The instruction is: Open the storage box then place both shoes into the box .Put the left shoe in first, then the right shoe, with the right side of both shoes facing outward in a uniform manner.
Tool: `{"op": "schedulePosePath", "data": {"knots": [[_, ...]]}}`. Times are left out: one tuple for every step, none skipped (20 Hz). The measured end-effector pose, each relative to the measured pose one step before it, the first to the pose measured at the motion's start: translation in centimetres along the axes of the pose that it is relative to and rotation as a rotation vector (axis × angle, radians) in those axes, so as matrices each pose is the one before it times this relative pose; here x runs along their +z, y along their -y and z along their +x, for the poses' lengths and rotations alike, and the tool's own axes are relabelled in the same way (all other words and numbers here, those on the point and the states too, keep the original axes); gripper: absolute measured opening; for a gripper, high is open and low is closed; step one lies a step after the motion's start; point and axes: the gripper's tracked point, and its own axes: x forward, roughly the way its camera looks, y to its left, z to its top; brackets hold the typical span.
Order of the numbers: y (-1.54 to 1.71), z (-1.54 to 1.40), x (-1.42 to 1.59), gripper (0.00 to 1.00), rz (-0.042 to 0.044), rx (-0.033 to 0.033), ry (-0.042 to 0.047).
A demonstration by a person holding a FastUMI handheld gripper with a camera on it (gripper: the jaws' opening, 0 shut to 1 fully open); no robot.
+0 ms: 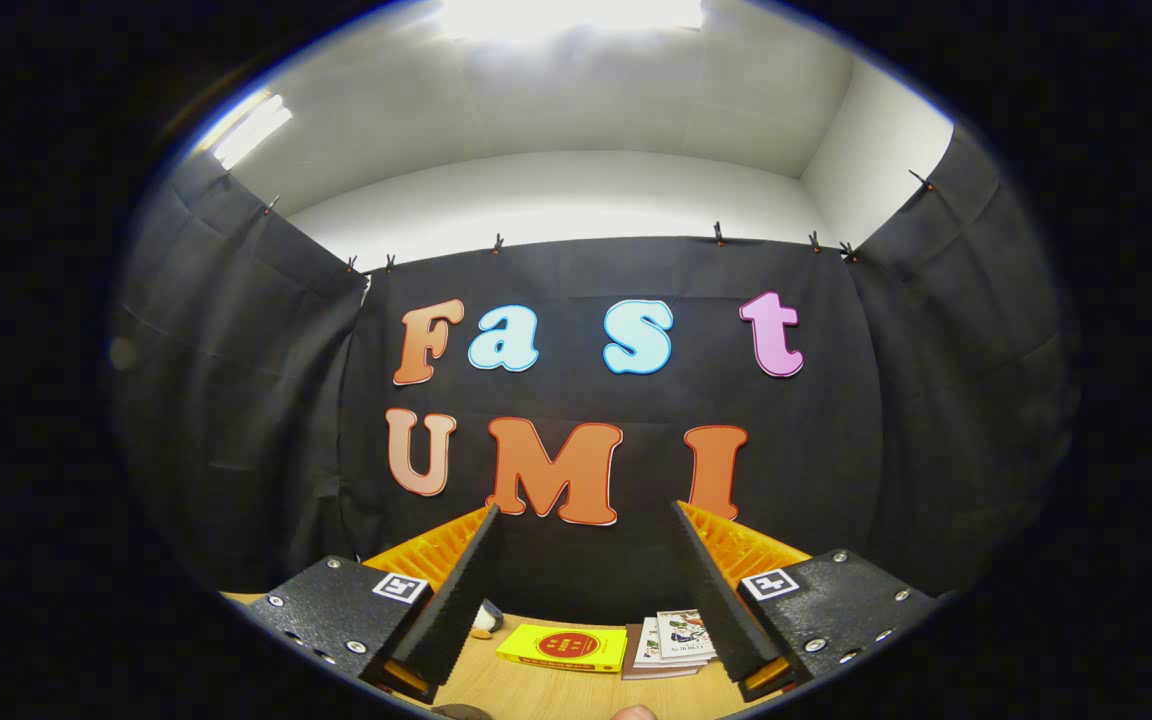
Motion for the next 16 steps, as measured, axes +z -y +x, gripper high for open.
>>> {"op": "schedulePosePath", "data": {"knots": [[0.085, -0.083, 0.027, 0.98, 0.00693, -0.00162, 0.00186], [0.228, 0.088, 0.126, 0.98, 0.00396, -0.00354, 0.00253], [0.039, -0.020, -0.007, 0.98, 0.00309, 0.00191, 0.00287], [-0.111, -0.158, 0.105, 0.98, 0.00085, 0.00767, 0.00502], [-0.038, 0.052, 0.007, 0.98, 0.00228, 0.00533, 0.00257], [-0.012, -0.131, 0.126, 0.98, 0.00400, 0.00290, 0.00267], [-0.025, 0.048, 0.110, 0.98, 0.00891, 0.00149, 0.00470], [0.048, -0.045, 0.073, 0.98, 0.01001, -0.00115, 0.00454], [0.088, -0.028, -0.009, 0.98, 0.01158, -0.00146, 0.00052], [0.021, 0.012, -0.227, 0.98, 0.00905, -0.00212, -0.00645], [0.010, 0.011, -0.252, 0.98, 0.00185, 0.00060, -0.00749], [0.051, 0.086, -0.282, 0.98, -0.00523, -0.00330, -0.00939], [0.266, 0.021, -0.314, 0.98, -0.01059, -0.00508, -0.00891], [0.135, 0.015, -0.350, 0.98, -0.01373, -0.00528, -0.00817], [-0.028, 0.061, -0.344, 0.98, -0.01304, -0.00201, -0.00935], [-0.137, 0.145, -0.480, 0.98, -0.01120, -0.00181, -0.01021]]}}
